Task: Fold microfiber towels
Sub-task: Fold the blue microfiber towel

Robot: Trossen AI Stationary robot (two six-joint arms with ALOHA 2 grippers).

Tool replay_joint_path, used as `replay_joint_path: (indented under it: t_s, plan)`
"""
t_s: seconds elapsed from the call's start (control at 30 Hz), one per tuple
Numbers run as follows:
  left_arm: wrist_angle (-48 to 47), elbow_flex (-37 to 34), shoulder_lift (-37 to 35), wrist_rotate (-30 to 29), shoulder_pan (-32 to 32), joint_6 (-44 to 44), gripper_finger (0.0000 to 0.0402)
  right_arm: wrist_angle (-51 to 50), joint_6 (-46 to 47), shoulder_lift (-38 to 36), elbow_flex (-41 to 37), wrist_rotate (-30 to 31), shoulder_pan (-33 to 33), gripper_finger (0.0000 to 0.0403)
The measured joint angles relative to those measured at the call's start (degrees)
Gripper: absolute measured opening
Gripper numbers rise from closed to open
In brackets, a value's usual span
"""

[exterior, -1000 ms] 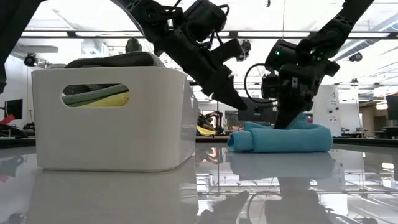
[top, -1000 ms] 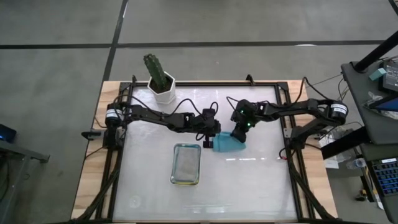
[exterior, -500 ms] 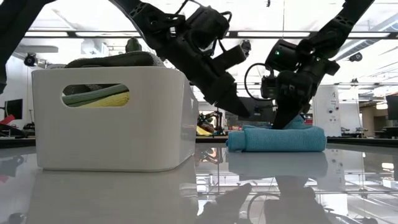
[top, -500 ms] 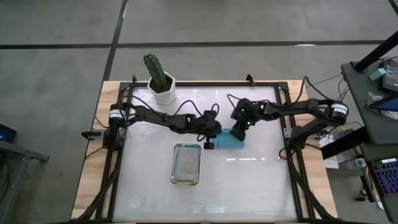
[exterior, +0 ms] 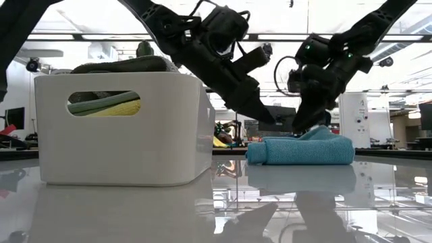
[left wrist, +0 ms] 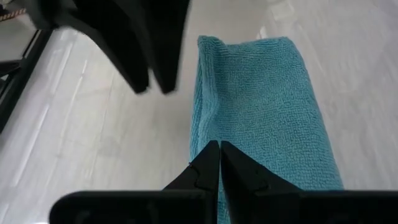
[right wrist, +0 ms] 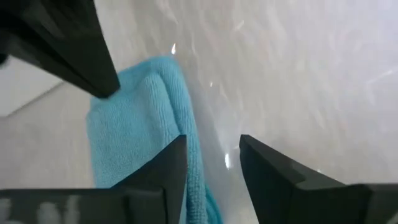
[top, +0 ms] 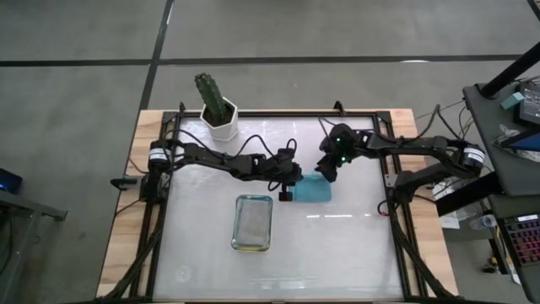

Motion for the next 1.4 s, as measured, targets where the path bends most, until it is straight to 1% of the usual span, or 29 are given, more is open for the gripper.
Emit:
replay_joint_path:
  t_s: [0.2, 0.33, 0.47, 0.53, 0.63, 0.7, 0.77, 1.0, 1.13, 1.23, 1.4]
  plan:
    - [0.69, 0.00, 0.53, 0.09, 0.11, -0.20, 0.0001, -4.30, -2.16, -7.17, 0.00, -0.44, 0.15, 0.0116]
    - [2.78, 0.03, 2.55, 1.07, 0.56, -1.76, 0.0001, -5.26, -2.01, -9.88, -0.72, -1.08, 3.33, 0.0083]
    - [3.59, 0.90, 4.47, 1.49, 0.88, -3.73, 0.0001, -4.74, -1.65, -9.69, -2.03, -0.89, 7.58, 0.0047]
    - [3.70, 1.32, 4.83, 1.49, 1.14, -4.20, 0.0001, -4.03, -1.43, -8.90, -2.81, 0.69, 9.29, 0.0033]
    - [3.80, 1.49, 5.17, 1.46, 1.62, -4.41, 0.0001, -3.87, -1.39, -7.34, -3.87, 7.60, 10.66, 0.0014]
    - [3.55, 1.41, 5.27, 1.46, 2.05, -5.08, 0.0001, -3.65, -1.01, -6.04, -4.41, 12.16, 10.72, 0.0010]
    - [3.54, 1.14, 5.27, 1.46, 2.50, -5.88, 0.0001, -3.34, -1.00, -4.49, -4.87, 14.28, 10.71, 0.0009]
    - [2.30, 0.57, 5.27, 1.38, 3.28, -7.15, 0.0001, 2.69, -1.44, 1.91, -6.54, 14.76, 10.73, 0.0009]
    - [1.90, 0.21, 6.10, 1.38, 3.50, -7.37, 0.0001, 3.03, -2.05, 4.31, -6.34, 14.77, 10.71, 0.0009]
    - [1.91, -0.07, 6.53, 1.26, 3.52, -7.37, 0.0001, 2.60, -2.01, 4.49, -5.80, 14.64, 10.71, 0.0009]
    - [1.33, 0.00, 6.63, 0.04, 3.50, -7.32, 0.0001, -0.65, -1.61, 1.99, -4.38, 14.33, 10.71, 0.0009]
